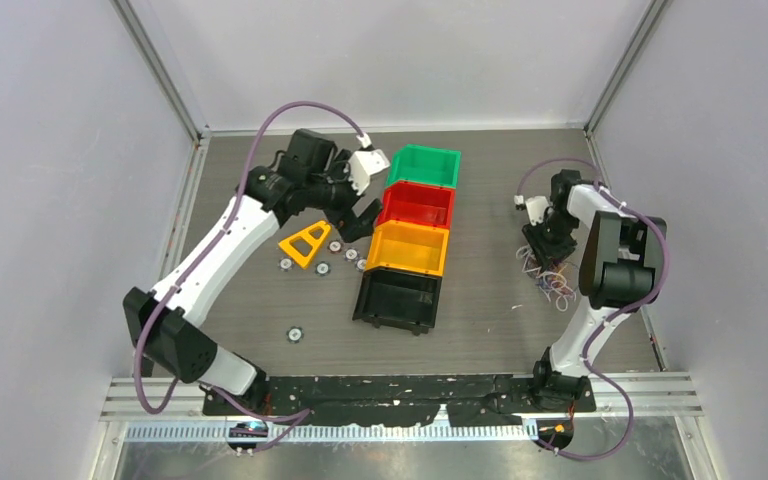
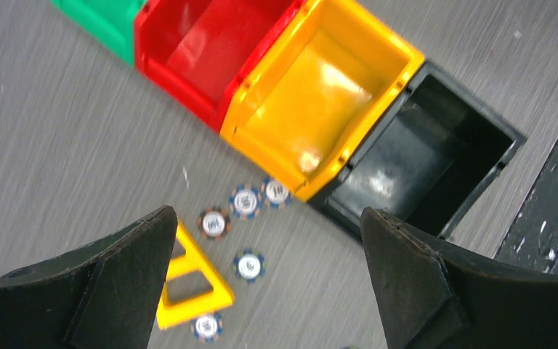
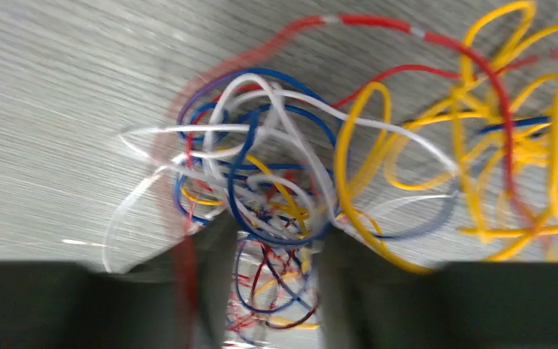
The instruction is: Untangle the cables
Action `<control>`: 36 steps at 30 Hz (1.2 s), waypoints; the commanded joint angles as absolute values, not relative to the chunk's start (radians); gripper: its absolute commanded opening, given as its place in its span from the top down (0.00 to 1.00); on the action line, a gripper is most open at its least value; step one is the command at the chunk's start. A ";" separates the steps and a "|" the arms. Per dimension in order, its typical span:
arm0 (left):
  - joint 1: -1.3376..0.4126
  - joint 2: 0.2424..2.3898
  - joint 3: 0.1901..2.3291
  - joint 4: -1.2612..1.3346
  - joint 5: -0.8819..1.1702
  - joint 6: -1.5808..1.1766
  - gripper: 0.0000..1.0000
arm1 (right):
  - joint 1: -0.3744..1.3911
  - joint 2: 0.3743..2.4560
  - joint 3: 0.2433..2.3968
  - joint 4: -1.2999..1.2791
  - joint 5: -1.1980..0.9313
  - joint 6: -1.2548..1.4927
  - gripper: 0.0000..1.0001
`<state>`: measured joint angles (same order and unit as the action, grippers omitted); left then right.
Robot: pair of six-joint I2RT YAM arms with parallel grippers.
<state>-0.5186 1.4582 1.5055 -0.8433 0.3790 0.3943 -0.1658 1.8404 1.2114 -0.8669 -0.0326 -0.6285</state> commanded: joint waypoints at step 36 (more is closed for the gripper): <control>-0.884 2.001 1.715 0.018 0.662 0.108 1.00 | -0.401 1.433 2.001 -1.334 -0.788 -0.594 0.90</control>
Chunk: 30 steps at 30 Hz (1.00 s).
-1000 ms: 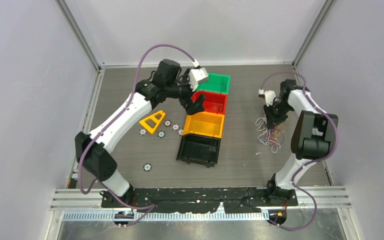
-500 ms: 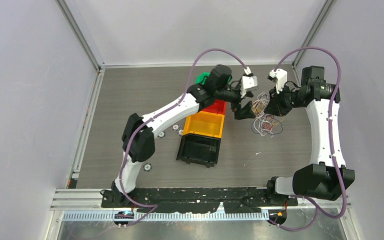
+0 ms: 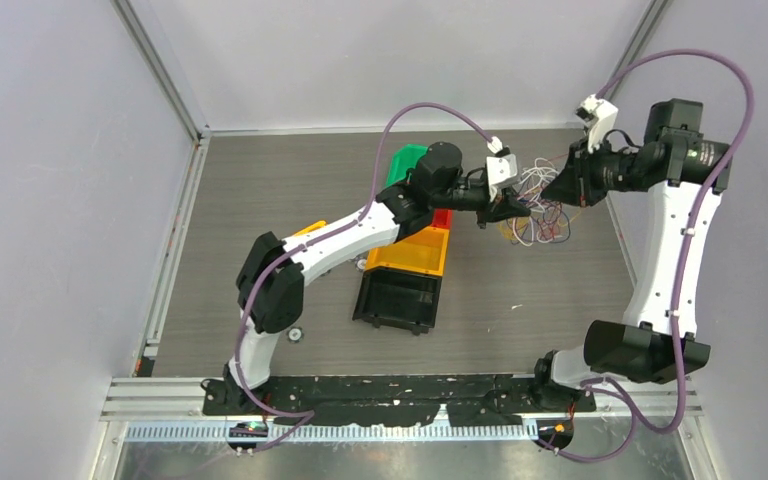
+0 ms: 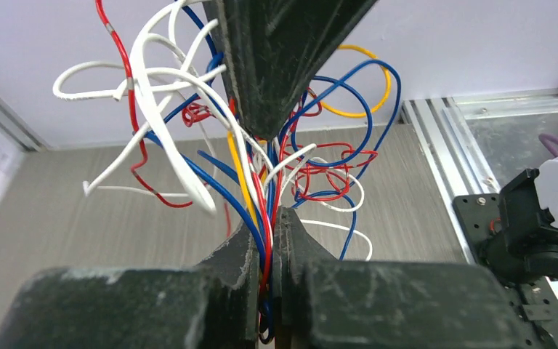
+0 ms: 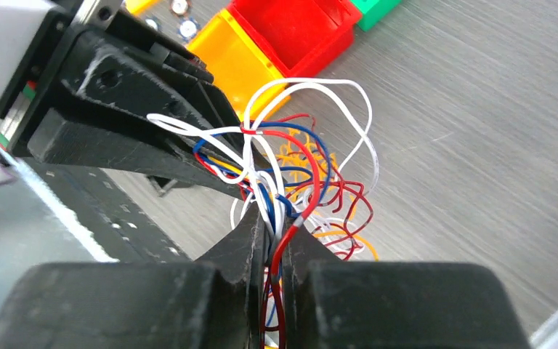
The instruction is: Untangle the cables
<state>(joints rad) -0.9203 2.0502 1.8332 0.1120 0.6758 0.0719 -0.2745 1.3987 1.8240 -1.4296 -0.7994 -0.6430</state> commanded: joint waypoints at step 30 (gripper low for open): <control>-0.850 1.989 1.816 0.066 0.691 -0.216 1.00 | -0.545 1.344 1.517 -1.274 -0.937 -0.583 0.01</control>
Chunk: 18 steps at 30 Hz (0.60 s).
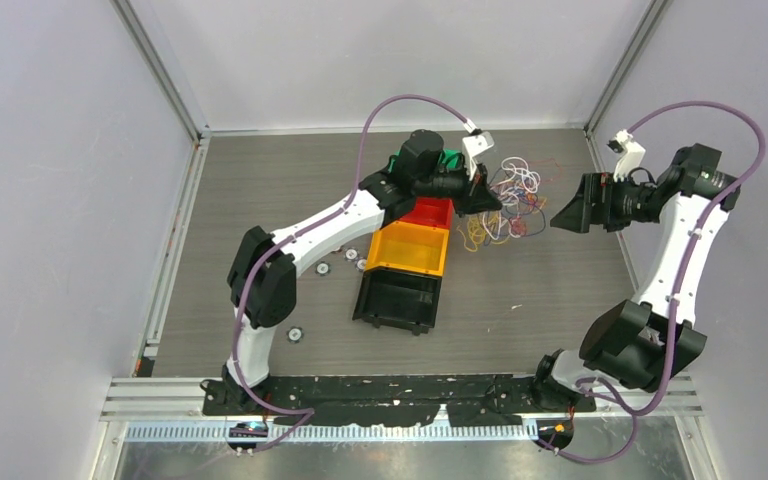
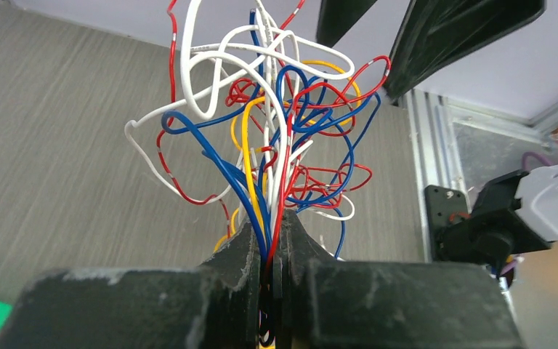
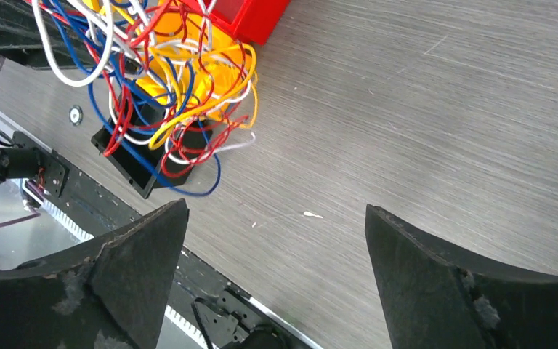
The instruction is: Untangle the cables
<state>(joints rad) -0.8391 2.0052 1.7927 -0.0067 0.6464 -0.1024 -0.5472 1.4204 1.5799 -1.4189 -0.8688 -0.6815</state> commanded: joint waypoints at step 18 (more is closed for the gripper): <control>-0.845 1.986 1.777 0.366 0.733 -0.586 1.00 | -0.272 1.203 0.964 -0.402 -0.975 0.009 0.13</control>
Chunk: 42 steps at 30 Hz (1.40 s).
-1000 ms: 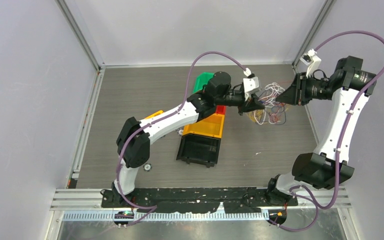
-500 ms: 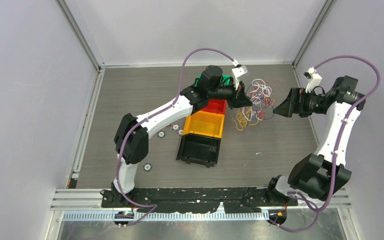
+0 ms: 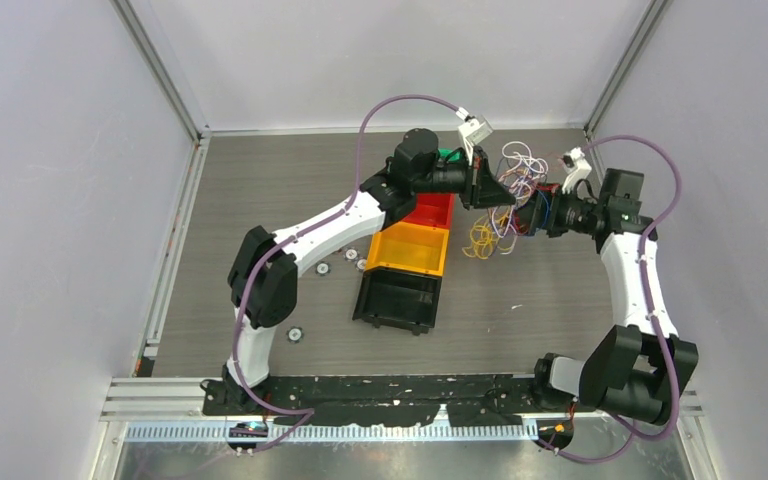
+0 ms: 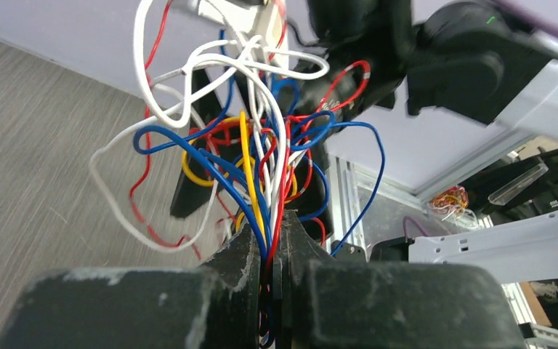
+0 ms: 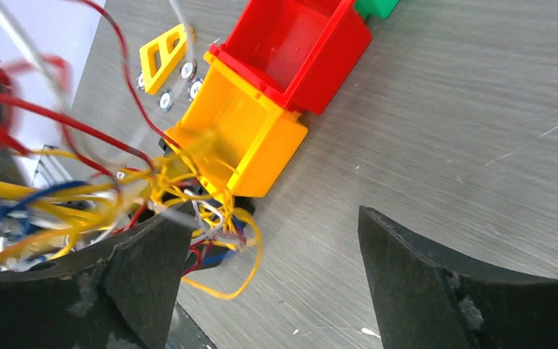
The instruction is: Untangle the cables
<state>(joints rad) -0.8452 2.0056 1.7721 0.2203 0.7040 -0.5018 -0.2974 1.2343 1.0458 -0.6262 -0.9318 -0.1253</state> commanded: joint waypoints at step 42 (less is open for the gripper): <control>-0.762 1.790 1.926 -0.034 0.798 -0.246 1.00 | -0.629 1.443 1.119 -0.878 -0.563 -0.690 0.71</control>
<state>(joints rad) -0.7006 1.7470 1.8042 -0.1398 0.7727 -0.2039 -0.6361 1.4399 1.0416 -0.6575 -0.3626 -0.5995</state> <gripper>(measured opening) 0.070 0.094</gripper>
